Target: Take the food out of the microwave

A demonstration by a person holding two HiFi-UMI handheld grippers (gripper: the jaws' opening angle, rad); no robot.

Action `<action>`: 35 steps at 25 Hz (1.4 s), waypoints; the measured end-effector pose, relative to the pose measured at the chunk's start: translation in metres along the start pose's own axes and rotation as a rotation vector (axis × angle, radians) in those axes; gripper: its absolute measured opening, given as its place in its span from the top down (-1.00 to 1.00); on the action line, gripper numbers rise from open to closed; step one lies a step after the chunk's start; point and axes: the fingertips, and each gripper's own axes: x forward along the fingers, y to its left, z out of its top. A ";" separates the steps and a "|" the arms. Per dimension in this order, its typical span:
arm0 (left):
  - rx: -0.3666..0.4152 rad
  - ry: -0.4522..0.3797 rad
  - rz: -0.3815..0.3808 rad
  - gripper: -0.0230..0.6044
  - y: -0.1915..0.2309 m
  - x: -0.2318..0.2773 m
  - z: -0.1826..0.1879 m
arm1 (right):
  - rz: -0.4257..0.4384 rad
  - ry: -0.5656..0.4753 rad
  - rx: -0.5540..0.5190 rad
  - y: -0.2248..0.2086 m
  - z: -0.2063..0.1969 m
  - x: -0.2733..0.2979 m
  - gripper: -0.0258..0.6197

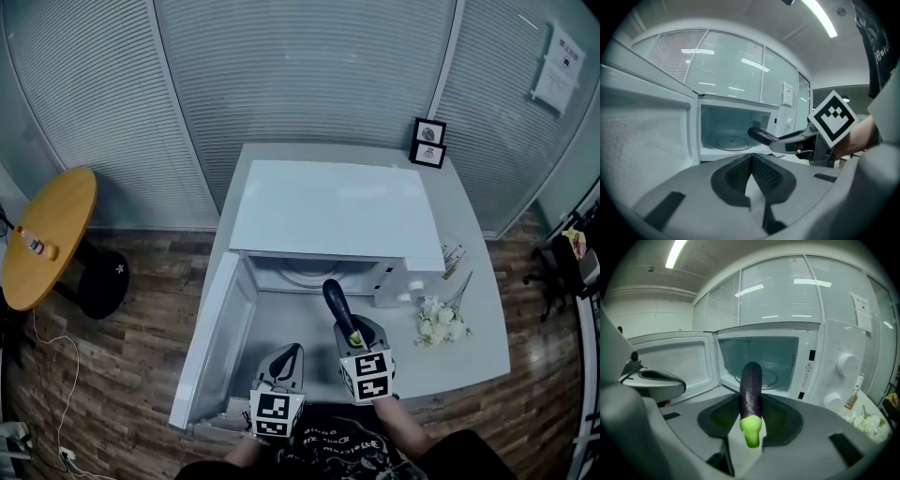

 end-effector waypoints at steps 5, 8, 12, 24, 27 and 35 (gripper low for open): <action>0.002 0.000 -0.017 0.90 -0.008 0.005 0.000 | -0.011 -0.015 0.009 0.001 -0.006 -0.014 0.49; 0.000 0.002 -0.028 0.90 -0.011 0.007 -0.001 | -0.036 -0.022 0.016 -0.002 -0.011 -0.024 0.49; 0.000 0.006 -0.037 0.90 -0.015 0.010 -0.003 | -0.050 -0.029 0.040 -0.006 -0.019 -0.034 0.49; 0.006 0.028 -0.068 0.90 -0.023 0.013 -0.011 | -0.083 -0.034 0.085 -0.005 -0.039 -0.055 0.49; 0.006 0.038 -0.078 0.90 -0.026 0.013 -0.013 | -0.087 -0.030 0.086 -0.005 -0.041 -0.058 0.49; 0.004 0.041 -0.084 0.90 -0.027 0.009 -0.015 | -0.074 -0.030 0.092 -0.002 -0.047 -0.064 0.49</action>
